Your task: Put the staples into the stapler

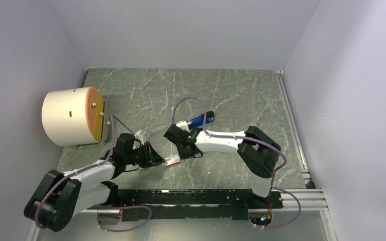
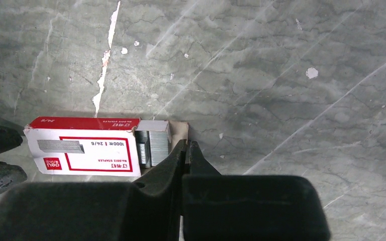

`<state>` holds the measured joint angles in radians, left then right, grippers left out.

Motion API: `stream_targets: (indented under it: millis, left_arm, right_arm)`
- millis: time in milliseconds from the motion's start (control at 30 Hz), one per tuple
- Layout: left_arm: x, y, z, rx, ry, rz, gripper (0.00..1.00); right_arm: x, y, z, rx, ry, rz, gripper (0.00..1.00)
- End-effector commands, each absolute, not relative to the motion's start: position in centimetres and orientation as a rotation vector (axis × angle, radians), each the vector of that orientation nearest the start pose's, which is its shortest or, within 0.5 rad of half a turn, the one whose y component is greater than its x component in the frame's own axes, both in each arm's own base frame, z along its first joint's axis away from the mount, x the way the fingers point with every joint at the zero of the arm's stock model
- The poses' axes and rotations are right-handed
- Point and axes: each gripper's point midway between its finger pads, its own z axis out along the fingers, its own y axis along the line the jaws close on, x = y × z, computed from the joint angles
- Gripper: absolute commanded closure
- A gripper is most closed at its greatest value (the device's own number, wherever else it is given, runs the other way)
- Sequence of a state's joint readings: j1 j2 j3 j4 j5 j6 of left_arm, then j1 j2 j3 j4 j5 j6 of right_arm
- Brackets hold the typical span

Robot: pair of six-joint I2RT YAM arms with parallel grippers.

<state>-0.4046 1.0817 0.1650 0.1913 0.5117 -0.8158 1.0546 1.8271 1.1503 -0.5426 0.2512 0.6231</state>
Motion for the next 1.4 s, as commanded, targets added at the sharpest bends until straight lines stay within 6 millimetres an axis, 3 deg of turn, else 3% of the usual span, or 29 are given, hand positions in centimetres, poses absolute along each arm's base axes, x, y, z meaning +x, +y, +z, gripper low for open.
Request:
stream_targets:
  millis: [0,167,533,667,933,1133,1367]
  left_arm:
    - [17.0,-20.7,4.0,-0.191,2.423,-1.299,0.61]
    - [17.0,-21.1,3.8,-0.187,2.434,-1.329,0.73]
    - [17.4,-21.3,3.2,-0.187,2.451,-1.319,0.83]
    - [17.5,-21.3,2.9,-0.178,2.463,-1.304,0.95]
    - [17.1,-19.8,1.9,-0.171,2.506,-1.171,0.95]
    - [16.9,-19.0,1.8,-0.181,2.515,-1.102,0.95]
    - [17.1,-16.2,0.8,-0.333,2.571,-0.88,0.95]
  right_arm:
    - [20.2,31.4,2.2,-0.511,2.649,0.166,1.0]
    - [20.2,31.5,2.2,-0.509,2.649,0.176,1.0]
    - [19.9,31.6,2.2,-0.52,2.655,0.195,1.0]
    - [20.0,31.6,2.1,-0.519,2.659,0.194,1.0]
    - [21.3,29.4,2.1,-0.452,2.668,0.136,1.0]
    - [21.8,28.9,2.4,-0.514,2.653,0.178,1.0]
    - [21.9,28.0,2.6,-0.561,2.647,0.177,0.96]
